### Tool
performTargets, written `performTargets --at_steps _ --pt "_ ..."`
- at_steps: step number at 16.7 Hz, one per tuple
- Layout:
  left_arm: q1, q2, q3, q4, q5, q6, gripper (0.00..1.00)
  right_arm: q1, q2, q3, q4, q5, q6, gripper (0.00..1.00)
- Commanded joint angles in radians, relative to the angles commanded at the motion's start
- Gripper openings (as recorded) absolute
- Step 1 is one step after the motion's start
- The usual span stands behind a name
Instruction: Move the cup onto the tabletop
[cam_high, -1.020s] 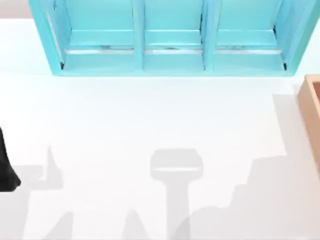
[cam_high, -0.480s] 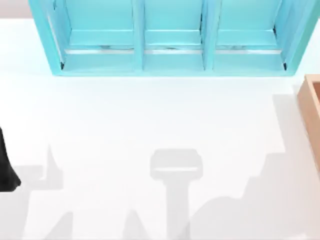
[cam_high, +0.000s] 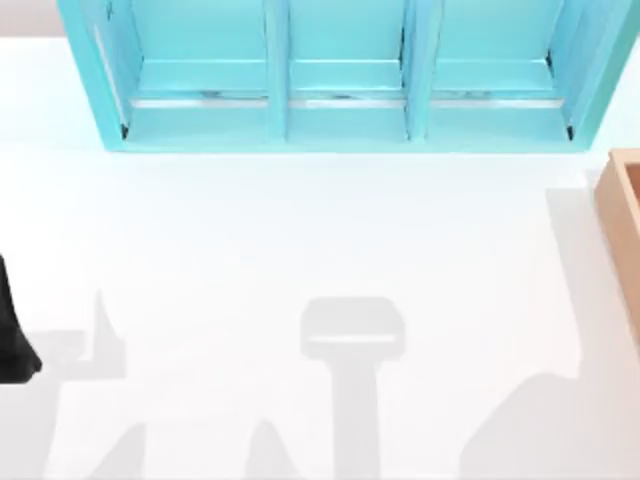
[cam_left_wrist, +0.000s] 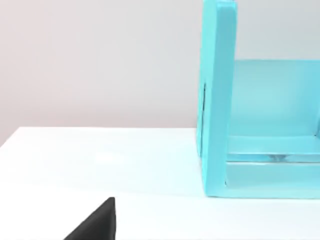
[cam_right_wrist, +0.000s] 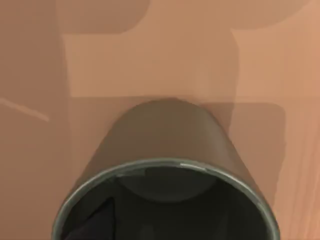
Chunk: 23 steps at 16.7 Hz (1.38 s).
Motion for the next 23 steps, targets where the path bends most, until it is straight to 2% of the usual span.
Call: performTargets --at_steps 3,7,20,23 --pt "0.0 0.0 0.0 0.0 0.0 0.0 1.0 0.0 0.019 -0.055 0.071 0.0 0.0 1.0" --pt "0.0 0.0 0.0 0.0 0.0 0.0 1.0 0.0 0.02 -0.058 0.074 0.0 0.0 1.0" --pt "0.0 0.0 0.0 0.0 0.0 0.0 1.0 0.0 0.02 -0.058 0.074 0.0 0.0 0.02" --pt "0.0 0.0 0.0 0.0 0.0 0.0 1.0 0.0 0.02 -0.058 0.074 0.0 0.0 0.0"
